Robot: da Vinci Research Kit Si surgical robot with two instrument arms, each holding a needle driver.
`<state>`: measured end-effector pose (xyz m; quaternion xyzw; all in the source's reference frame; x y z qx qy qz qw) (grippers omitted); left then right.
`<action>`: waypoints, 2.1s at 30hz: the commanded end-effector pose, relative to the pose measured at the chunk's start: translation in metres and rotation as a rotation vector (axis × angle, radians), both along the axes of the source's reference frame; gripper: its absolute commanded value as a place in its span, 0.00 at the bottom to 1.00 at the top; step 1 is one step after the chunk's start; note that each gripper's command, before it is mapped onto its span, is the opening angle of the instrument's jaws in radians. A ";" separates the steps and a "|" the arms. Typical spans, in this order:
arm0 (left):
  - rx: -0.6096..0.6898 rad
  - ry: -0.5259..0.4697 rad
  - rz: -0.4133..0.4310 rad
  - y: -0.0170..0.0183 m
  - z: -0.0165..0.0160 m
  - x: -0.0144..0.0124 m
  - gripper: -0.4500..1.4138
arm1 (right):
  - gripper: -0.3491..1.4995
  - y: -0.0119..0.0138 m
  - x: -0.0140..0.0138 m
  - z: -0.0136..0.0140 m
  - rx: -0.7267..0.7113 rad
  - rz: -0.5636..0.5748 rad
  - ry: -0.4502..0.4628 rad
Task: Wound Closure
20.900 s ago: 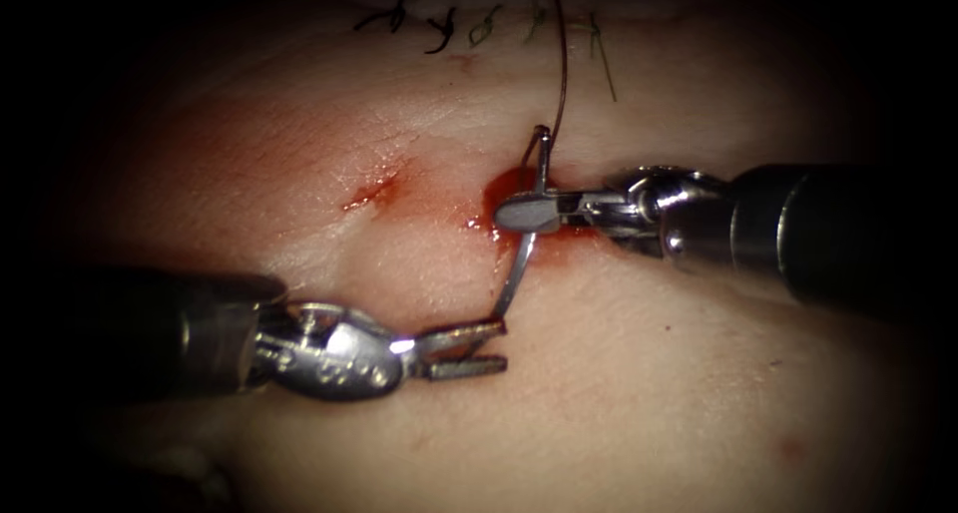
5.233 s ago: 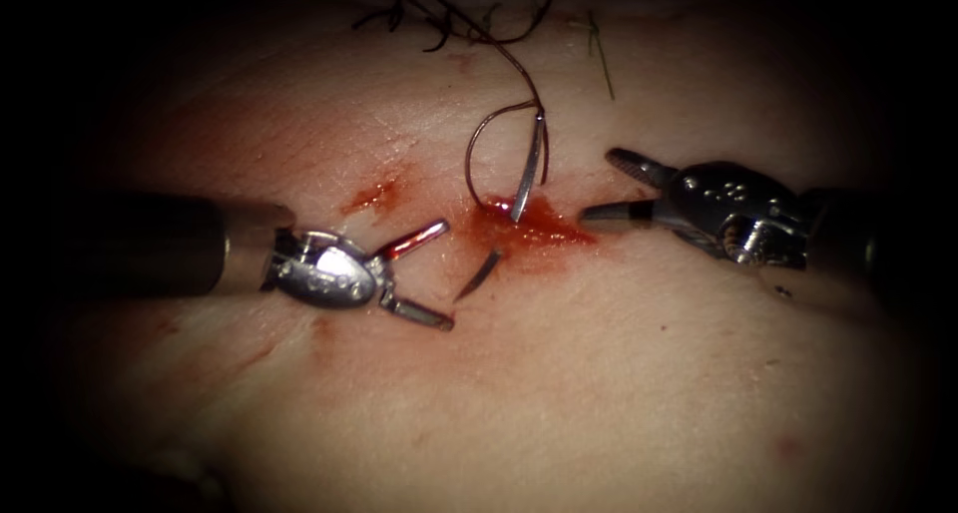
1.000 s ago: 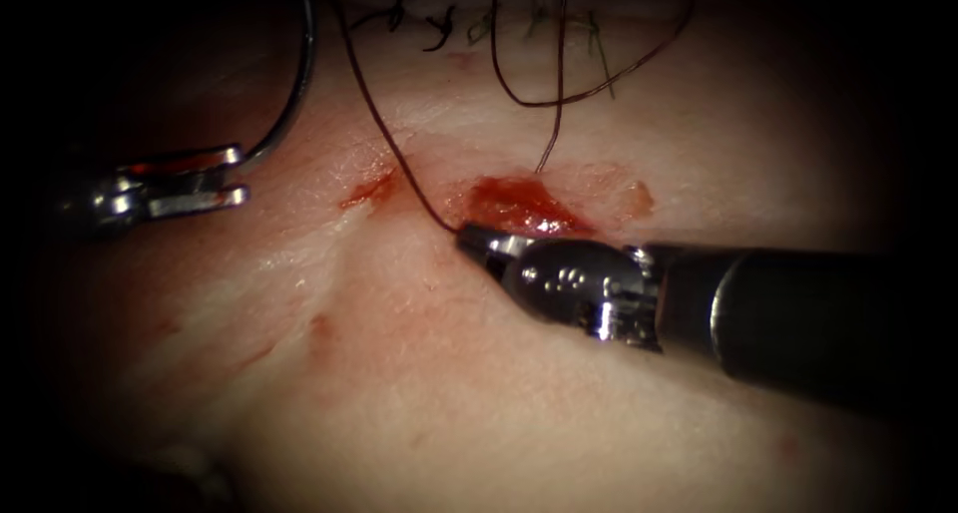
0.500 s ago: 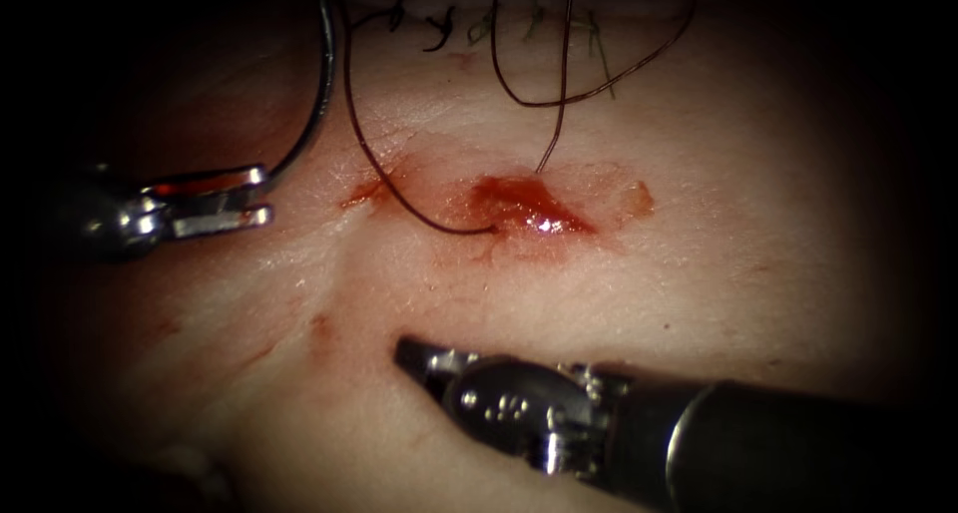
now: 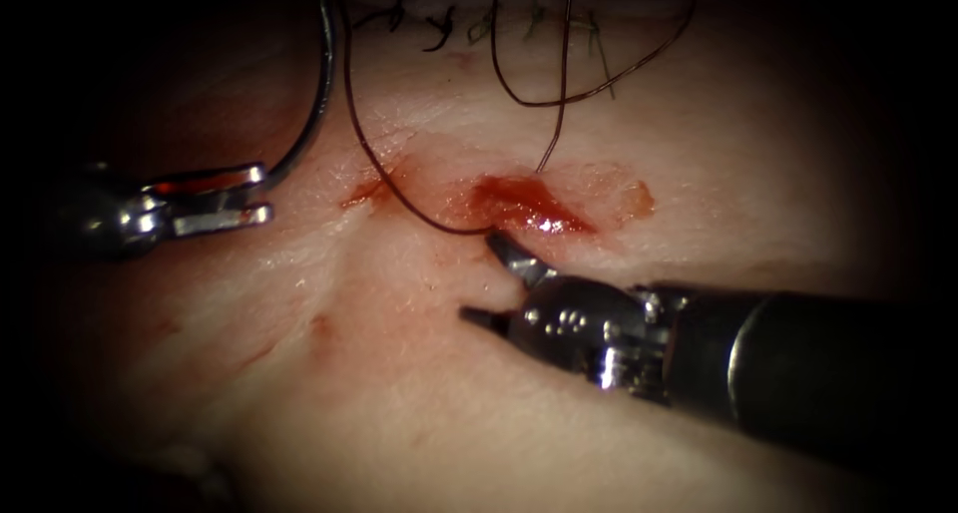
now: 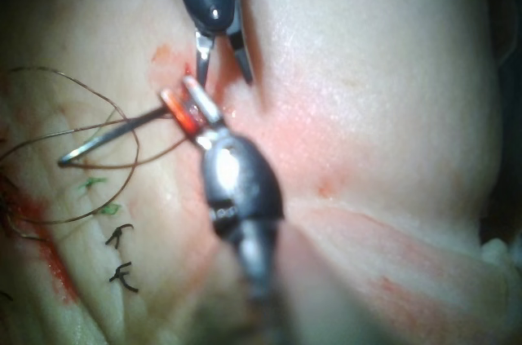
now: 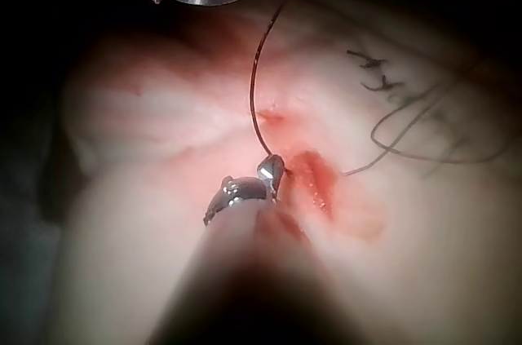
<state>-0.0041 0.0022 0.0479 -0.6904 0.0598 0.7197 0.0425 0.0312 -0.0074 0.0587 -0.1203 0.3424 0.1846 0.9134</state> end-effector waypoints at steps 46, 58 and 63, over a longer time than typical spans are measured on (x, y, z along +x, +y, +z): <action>0.005 0.010 0.014 -0.0019 0.0015 -0.0007 0.00 | 0.00 -0.0070 0.0080 -0.0038 0.122 -0.168 0.062; 0.005 0.010 0.019 -0.0014 0.0018 -0.0005 0.00 | 0.97 -0.0060 0.0093 -0.0060 0.033 -0.202 0.039; 0.005 0.008 0.021 -0.0012 0.0020 -0.0003 0.00 | 0.98 -0.0050 0.0065 -0.0048 -0.023 -0.226 0.019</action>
